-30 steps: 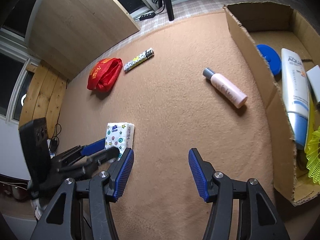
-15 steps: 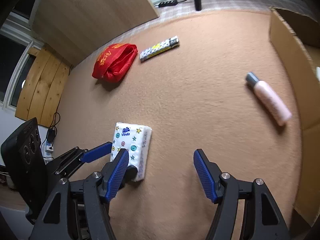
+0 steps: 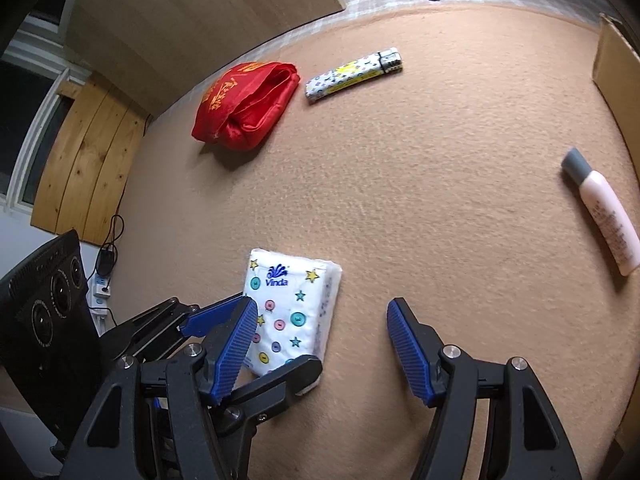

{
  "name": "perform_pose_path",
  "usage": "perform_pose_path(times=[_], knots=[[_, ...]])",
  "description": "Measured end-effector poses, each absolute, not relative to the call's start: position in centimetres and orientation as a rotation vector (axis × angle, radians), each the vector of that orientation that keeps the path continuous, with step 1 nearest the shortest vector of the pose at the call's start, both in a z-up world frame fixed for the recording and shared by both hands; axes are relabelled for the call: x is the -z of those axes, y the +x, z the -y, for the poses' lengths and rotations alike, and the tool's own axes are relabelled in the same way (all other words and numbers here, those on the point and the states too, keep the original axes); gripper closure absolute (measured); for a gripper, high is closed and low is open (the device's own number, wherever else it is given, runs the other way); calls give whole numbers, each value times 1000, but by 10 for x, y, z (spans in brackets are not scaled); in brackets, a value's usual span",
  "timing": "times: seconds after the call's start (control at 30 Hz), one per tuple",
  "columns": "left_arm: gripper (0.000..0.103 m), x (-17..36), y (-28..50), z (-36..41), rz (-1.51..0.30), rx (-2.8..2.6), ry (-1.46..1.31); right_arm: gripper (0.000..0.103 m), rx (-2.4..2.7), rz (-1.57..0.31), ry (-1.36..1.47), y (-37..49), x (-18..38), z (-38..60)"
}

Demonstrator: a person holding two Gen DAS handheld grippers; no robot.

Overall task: Organize objects
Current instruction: 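Grasp the white Vinda tissue pack with the right tool and lift it, then carry the tissue pack over the box and open the right tool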

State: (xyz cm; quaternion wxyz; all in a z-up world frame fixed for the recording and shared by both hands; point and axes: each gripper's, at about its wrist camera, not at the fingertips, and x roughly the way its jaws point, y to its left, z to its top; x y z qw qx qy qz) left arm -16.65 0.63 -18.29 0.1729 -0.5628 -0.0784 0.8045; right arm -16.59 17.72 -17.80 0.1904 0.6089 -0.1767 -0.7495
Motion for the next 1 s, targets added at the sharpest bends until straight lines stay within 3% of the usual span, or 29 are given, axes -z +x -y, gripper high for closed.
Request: perform_pose_path(times=[0.37,0.6,1.0], knots=[[38,184,-165,-6,256,-2272,-1593,39,2051,474,1699,-167,178,-162],[42,183,-163,-8,262,-2269,-1593,51,2030,438,1702,-165,178,-157],[48,157,-169,-51,197,-2272,-1529,52,2126,447,1657,-160,153,-201]])
